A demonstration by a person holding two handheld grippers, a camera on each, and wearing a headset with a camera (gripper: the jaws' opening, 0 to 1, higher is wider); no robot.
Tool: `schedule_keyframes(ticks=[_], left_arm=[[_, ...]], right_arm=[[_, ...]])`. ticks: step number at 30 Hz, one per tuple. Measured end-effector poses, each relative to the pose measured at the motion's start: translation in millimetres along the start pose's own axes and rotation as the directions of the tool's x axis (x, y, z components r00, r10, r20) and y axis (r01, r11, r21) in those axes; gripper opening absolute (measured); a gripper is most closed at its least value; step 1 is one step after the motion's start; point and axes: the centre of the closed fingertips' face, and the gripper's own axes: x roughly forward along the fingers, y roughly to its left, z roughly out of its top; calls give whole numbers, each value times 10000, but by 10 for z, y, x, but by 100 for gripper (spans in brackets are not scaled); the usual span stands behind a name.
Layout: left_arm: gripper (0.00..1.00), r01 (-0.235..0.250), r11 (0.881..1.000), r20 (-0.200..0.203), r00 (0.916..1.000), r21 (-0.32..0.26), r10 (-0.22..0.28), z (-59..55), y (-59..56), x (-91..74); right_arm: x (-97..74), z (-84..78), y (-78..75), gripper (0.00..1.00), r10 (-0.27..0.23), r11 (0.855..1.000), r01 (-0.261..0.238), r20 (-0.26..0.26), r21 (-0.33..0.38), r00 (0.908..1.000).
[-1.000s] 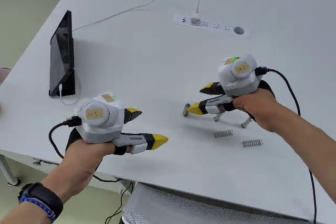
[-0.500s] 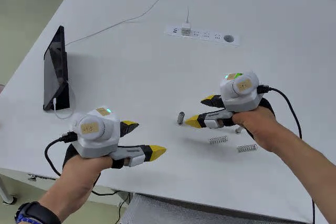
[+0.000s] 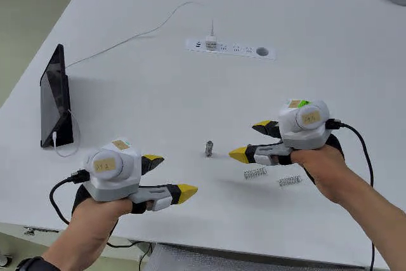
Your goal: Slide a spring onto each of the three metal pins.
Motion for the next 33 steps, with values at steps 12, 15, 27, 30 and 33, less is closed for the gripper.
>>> schedule_keyframes(ticks=[12, 15, 27, 30, 33], left_arm=[[66, 52, 9999, -170, 9998, 144, -49, 2, -31, 67], [66, 86, 9998, -177, 9998, 178, -83, 28, -36, 92], [66, 263, 9990, -317, 9992, 363, -251, 47, -112, 170], [66, 357, 9984, -384, 9987, 431, -340, 52, -151, 206], [67, 456, 9976, -471, 9980, 527, -431, 58, -191, 252]], right_arm=[[-304, -290, -83, 61, -635, 9946, 618, 174, 835, 9978], [-391, -396, -112, 62, -897, 9906, 869, 215, 1055, 9957], [-739, -675, -169, 65, -1815, 9649, 1694, 437, 2005, 9824], [-802, -762, -164, 67, -1842, 9605, 1713, 397, 2193, 9821], [-836, -854, -160, 69, -1866, 9581, 1748, 314, 2269, 9819]])
